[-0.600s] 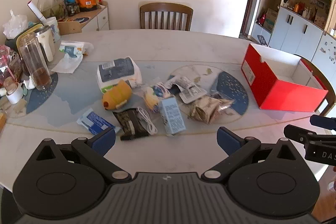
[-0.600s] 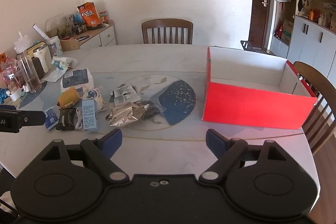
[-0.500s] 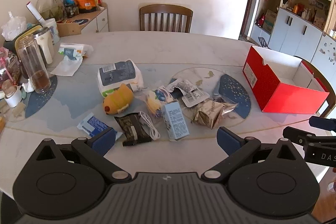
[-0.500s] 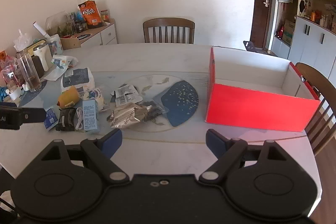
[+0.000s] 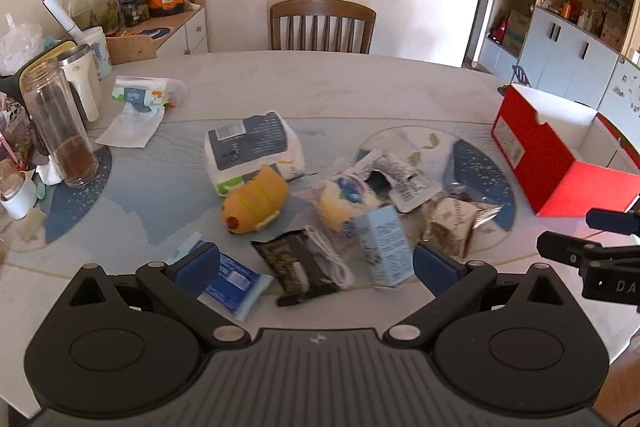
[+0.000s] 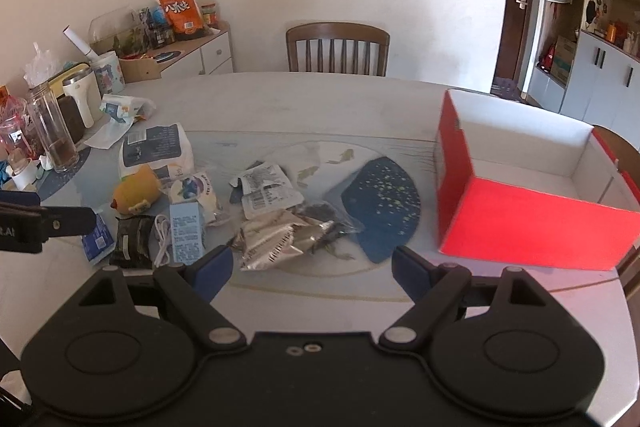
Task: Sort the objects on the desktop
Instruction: 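Reach the left tool toward the blue wrapped bar while the right tool reaches the silver foil bag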
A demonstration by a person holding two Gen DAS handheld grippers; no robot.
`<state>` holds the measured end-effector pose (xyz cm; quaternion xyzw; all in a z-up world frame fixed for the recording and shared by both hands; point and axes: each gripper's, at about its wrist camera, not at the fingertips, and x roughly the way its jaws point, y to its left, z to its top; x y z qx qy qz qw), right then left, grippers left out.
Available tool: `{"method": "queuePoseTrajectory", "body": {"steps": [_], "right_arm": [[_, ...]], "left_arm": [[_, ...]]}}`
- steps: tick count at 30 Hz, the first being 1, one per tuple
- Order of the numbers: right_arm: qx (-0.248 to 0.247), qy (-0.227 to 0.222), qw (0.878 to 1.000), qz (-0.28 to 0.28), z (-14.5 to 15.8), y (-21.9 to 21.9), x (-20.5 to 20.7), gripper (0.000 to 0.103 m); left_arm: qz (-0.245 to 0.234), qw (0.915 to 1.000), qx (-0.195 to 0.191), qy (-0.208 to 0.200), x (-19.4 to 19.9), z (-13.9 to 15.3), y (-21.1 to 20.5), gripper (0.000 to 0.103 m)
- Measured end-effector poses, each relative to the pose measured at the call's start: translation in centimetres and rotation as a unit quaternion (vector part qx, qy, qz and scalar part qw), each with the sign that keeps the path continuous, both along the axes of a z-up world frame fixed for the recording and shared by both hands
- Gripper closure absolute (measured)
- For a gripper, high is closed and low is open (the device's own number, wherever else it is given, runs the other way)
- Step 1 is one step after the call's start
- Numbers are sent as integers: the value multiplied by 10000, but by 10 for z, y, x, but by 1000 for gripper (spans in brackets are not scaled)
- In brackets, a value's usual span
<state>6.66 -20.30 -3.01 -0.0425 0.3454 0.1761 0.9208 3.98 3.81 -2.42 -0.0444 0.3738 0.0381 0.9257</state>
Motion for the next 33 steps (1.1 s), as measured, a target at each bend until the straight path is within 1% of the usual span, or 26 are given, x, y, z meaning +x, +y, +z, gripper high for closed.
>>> {"method": "queuePoseTrajectory", "body": {"steps": [6, 10, 15, 19, 21, 23, 28, 33], "right_arm": [[-98, 185, 9996, 174, -9, 21, 15, 18], [-218, 224, 9993, 195, -16, 33, 24, 18], [-374, 222, 9988, 206, -24, 43, 38, 18], [-487, 223, 9982, 251, -29, 52, 48, 18], [-547, 223, 9979, 250, -31, 56, 53, 18], [-594, 252, 9976, 230, -33, 58, 56, 18], [-643, 320, 9972, 207, -38, 64, 62, 18], [-702, 297, 9969, 176, -42, 70, 67, 18]], "left_arm": [[-22, 10000, -22, 90, 8, -16, 27, 0], [14, 9999, -32, 126, 13, -27, 45, 0], [12, 9997, 91, 236, 21, -43, 62, 0], [-116, 9992, 241, 311, 29, -57, 72, 0], [-174, 9984, 267, 457, 34, -65, 78, 0], [-83, 9976, 194, 659, 39, -70, 86, 0], [256, 9953, 20, 936, 46, -74, 95, 0], [367, 9937, 101, 1057, 54, -79, 94, 0]]}}
